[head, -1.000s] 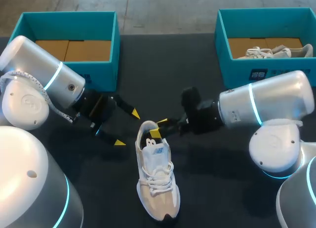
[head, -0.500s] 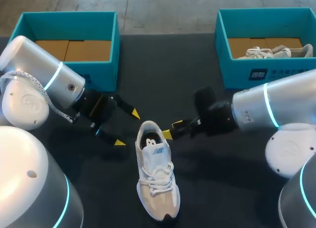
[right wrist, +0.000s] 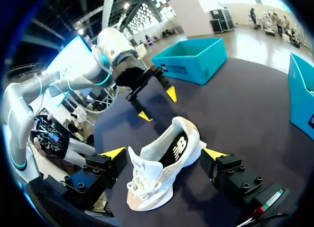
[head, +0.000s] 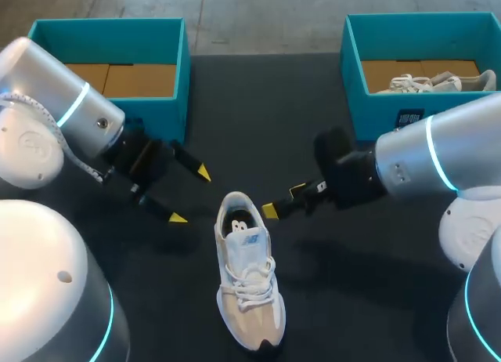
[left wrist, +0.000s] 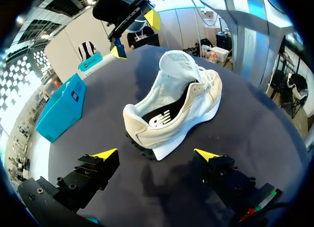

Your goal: Take the shoe out of the shoebox, open the shoe tongue, remove and reinsert the insole, then place the shoe into the shoebox

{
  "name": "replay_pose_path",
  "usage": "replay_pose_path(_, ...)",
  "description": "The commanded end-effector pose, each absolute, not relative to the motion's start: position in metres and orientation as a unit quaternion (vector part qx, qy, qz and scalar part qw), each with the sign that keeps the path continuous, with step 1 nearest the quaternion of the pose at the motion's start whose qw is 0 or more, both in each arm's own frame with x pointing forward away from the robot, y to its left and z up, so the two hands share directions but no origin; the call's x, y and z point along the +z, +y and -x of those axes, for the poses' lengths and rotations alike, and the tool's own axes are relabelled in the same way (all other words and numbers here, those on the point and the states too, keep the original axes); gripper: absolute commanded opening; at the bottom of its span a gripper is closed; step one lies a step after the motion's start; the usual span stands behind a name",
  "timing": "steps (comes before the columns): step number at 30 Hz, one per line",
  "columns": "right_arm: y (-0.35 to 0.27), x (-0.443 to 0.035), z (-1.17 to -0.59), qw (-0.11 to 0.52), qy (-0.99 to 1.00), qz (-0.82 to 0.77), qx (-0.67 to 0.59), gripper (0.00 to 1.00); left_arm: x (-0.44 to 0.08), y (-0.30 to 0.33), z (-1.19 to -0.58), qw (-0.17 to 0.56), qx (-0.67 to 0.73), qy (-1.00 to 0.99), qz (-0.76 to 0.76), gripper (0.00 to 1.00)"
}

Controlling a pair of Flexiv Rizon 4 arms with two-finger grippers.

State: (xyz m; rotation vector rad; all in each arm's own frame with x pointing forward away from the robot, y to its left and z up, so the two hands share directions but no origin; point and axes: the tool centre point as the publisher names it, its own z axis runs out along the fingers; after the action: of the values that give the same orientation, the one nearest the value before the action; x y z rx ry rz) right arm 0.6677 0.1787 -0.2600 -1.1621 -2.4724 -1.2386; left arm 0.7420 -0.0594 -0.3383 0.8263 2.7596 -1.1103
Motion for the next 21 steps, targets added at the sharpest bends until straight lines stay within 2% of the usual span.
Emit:
replay_pose_path(1,0.18,-0.254,-0.666,0.04,-0.831,0.405,-0.38,1.0,-0.32,-0.042,-0.74,0.024,-0.345,0.898,-0.271,1.0)
replay_pose_path(21,0.18,-0.254,-0.66,0.027,-0.832,0.413,-0.369,1.0,-0.295,0.004,-0.745,0.008,-0.31,0.903,-0.298,1.0)
